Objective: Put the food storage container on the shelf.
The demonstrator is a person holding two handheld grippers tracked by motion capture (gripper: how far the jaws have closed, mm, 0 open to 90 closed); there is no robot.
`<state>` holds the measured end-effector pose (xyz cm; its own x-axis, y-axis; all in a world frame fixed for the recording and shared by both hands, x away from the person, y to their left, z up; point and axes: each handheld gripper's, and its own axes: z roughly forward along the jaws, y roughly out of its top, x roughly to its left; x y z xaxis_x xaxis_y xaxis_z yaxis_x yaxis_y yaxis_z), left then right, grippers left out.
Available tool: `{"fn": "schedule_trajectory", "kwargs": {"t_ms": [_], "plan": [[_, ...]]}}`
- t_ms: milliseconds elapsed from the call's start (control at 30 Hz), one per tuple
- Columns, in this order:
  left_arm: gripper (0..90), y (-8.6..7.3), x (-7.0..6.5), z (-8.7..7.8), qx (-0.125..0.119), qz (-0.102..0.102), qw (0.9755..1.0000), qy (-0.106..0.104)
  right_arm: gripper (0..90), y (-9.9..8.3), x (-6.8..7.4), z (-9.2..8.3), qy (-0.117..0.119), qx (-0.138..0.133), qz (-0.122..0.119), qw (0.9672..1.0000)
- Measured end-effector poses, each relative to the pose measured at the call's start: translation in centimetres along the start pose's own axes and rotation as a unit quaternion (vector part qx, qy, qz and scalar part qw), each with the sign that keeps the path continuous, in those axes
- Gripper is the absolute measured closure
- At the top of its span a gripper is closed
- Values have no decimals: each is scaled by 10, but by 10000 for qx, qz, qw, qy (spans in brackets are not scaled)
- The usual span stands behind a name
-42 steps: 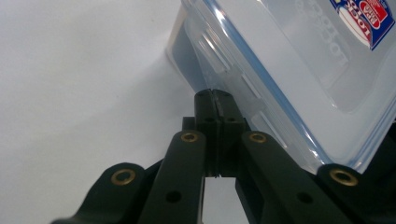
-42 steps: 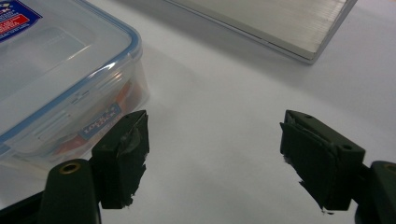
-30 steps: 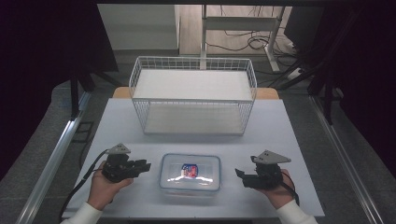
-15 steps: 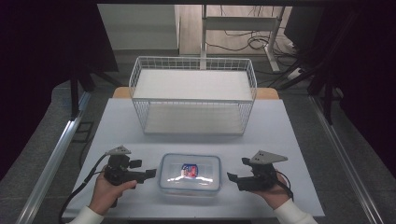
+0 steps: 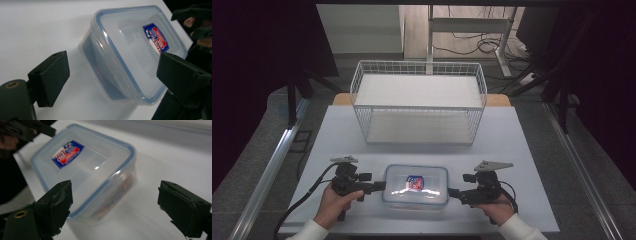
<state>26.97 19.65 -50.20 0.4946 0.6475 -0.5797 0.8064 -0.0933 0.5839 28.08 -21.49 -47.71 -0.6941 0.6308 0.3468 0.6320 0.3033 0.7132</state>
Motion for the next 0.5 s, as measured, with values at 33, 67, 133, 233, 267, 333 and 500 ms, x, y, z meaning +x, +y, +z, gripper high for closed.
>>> {"fn": "schedule_trajectory", "kwargs": {"t_ms": [33, 67, 133, 233, 267, 333, 500], "plan": [[106, 0, 1, 3, 17, -49, 10000, -63, 118, 0, -1, 1, 52, 1, 70, 10000], [106, 1, 2, 5, 46, -85, 9999, -123, 118, 0, -2, 3, 102, 5, 159, 9998], [107, 1, 4, 10, 44, -175, 9996, -218, 115, 0, -3, 6, 125, 61, 243, 9996], [107, 2, 5, 15, 71, -310, 9986, -429, 105, 0, -3, 12, 207, 126, 426, 9988], [109, 3, 5, 17, 88, -313, 9986, -410, 100, 0, -3, 13, 220, 133, 445, 9987], [114, 3, 8, 21, 161, -373, 9981, -461, 95, 0, -3, 18, 243, 188, 517, 9982], [144, 1, 10, 28, 267, -456, 9966, -629, 95, 0, -3, 32, 399, 327, 768, 9957]]}}
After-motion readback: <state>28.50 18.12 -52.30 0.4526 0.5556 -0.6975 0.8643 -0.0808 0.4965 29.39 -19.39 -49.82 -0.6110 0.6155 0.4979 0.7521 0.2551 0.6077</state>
